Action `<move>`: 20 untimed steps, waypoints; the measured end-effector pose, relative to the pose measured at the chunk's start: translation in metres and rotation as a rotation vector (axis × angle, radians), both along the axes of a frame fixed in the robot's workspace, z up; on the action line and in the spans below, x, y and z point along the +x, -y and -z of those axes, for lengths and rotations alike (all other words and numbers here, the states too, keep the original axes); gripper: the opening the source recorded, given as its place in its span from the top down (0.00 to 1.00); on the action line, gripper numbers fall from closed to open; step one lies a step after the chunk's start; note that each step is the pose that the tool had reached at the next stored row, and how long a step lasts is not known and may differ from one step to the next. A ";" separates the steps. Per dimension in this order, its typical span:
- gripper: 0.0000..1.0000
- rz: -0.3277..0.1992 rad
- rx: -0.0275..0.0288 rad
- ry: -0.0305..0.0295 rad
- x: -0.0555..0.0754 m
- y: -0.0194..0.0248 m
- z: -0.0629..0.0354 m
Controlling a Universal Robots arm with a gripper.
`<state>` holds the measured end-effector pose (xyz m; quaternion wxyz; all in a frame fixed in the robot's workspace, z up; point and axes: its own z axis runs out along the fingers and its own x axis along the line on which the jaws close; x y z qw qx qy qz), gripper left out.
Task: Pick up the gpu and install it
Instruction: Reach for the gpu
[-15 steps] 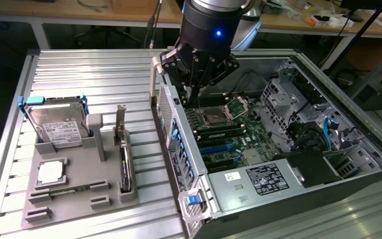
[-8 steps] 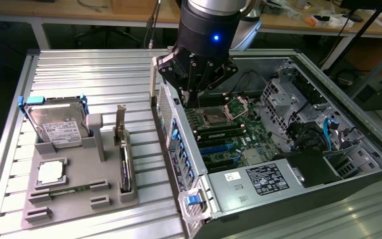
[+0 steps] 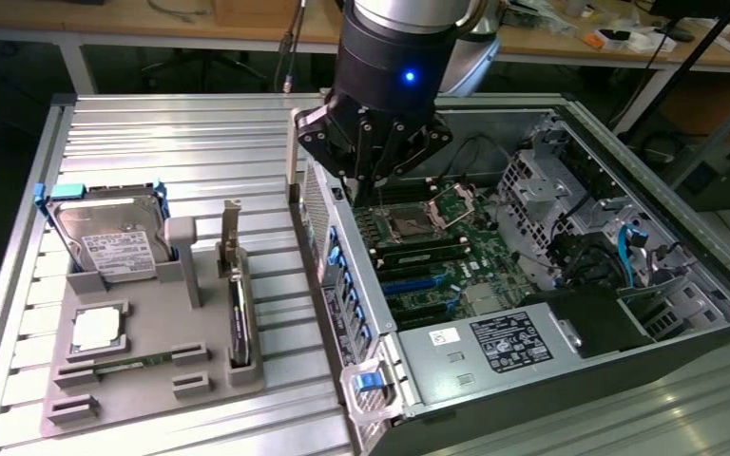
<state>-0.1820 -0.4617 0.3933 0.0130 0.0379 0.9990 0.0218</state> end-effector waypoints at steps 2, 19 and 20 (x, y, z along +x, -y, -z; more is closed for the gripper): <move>0.89 0.000 0.0000 0.0000 0.000 0.0001 0.0000; 0.89 0.000 0.0001 0.0001 -0.010 0.0023 0.0000; 0.89 0.000 0.0001 0.0001 -0.010 0.0024 0.0000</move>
